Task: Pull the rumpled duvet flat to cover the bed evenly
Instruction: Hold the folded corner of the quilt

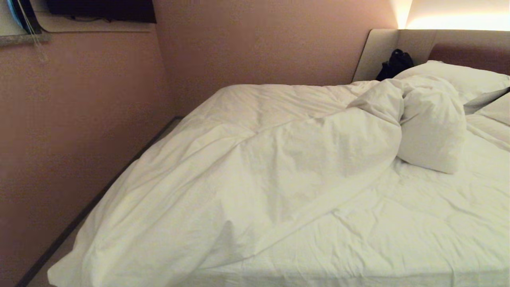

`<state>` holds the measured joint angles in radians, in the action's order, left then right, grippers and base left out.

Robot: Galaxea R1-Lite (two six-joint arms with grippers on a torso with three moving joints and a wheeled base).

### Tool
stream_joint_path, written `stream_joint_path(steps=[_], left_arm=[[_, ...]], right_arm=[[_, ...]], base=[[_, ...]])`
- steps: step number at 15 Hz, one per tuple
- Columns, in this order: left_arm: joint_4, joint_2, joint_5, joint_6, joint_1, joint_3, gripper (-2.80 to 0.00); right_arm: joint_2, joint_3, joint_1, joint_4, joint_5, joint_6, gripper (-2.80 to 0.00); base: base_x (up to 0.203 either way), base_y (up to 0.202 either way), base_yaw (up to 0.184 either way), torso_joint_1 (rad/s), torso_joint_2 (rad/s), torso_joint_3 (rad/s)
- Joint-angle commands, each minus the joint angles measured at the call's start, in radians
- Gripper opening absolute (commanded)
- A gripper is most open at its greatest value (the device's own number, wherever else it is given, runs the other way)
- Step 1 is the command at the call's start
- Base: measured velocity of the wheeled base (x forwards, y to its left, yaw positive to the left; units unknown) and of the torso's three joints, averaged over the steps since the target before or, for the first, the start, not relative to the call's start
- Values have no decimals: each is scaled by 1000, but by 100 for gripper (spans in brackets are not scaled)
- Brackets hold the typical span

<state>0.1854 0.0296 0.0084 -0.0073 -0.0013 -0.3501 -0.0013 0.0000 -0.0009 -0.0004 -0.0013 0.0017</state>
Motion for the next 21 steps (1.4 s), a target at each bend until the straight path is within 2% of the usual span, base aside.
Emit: stream_joint_path(steps=[1, 5, 13, 21], left_arm=[[-3, -30, -3, 6, 0, 26, -280], [-7, -30, -4, 10, 0, 83, -280], [-110, -30, -1, 35, 0, 245, -280], [-115, -30, -4, 46, 0, 327, -280]], right_arm=[[1, 0, 1, 0, 0, 0, -280], [1, 0, 1, 0, 0, 0, -280], [1, 0, 1, 0, 0, 0, -280], [1, 0, 0, 0, 0, 0, -280]], base=[[0, 0, 0, 0, 0, 0], [0, 0, 0, 0, 0, 0], [0, 0, 0, 0, 0, 0], [0, 0, 0, 0, 0, 0]])
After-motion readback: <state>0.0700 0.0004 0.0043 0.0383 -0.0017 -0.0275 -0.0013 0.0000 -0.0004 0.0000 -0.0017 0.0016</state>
